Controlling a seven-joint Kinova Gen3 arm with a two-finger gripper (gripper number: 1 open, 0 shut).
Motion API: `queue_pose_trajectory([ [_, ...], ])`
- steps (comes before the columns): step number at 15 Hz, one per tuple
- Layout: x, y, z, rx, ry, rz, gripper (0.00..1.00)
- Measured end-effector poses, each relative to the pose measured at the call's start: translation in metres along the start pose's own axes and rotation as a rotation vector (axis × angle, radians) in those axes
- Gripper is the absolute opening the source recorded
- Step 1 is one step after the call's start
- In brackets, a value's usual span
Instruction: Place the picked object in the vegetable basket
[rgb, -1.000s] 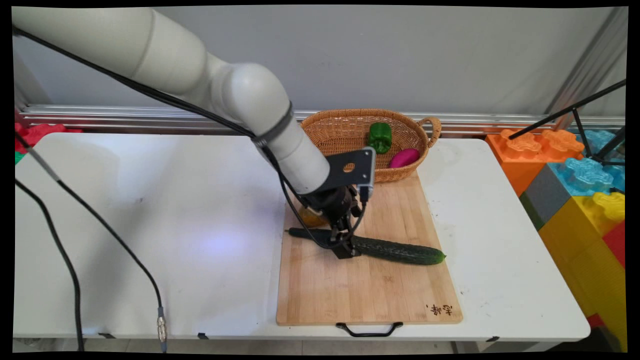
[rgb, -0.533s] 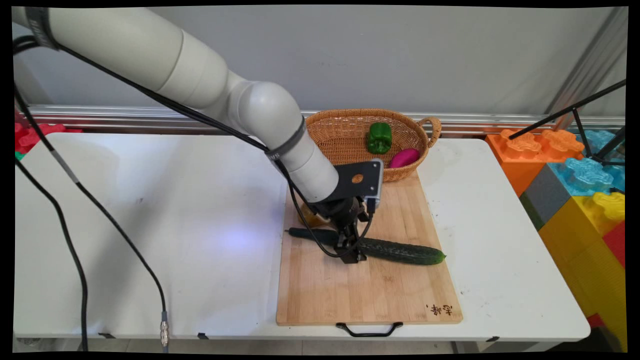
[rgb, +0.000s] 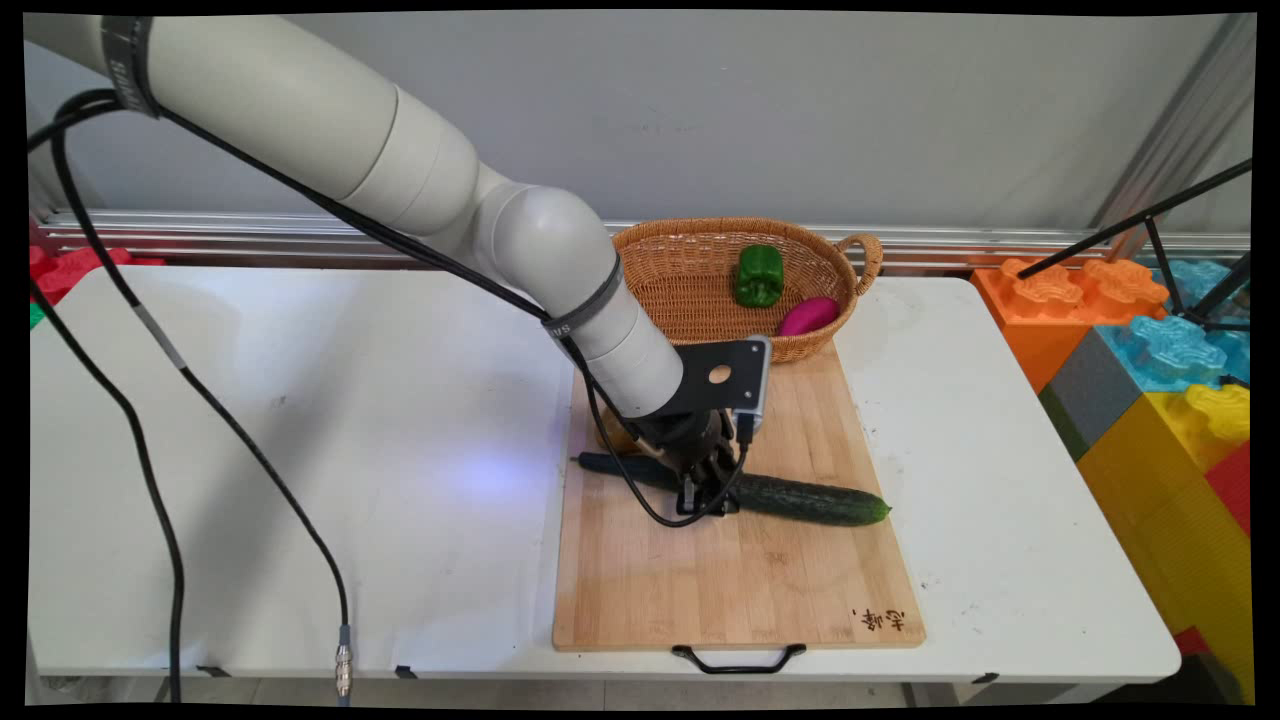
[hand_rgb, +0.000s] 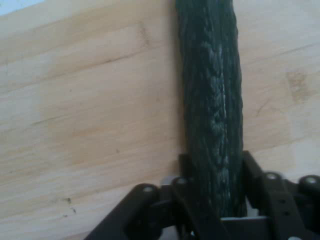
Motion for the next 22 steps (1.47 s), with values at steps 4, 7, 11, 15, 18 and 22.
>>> queue_pose_trajectory([
  [4, 0.007, 0.001, -0.006, -0.010, 0.017, -0.007, 0.00],
  [7, 0.018, -0.002, -0.028, -0.015, 0.048, -0.019, 0.00],
  [11, 0.037, -0.005, -0.071, -0.025, 0.091, -0.049, 0.00],
  [15, 0.057, -0.027, -0.116, 0.027, 0.149, -0.087, 0.00],
  [18, 0.065, -0.061, -0.145, 0.128, 0.181, -0.087, 0.00],
  [22, 0.056, -0.100, -0.158, 0.229, 0.175, -0.056, 0.00],
])
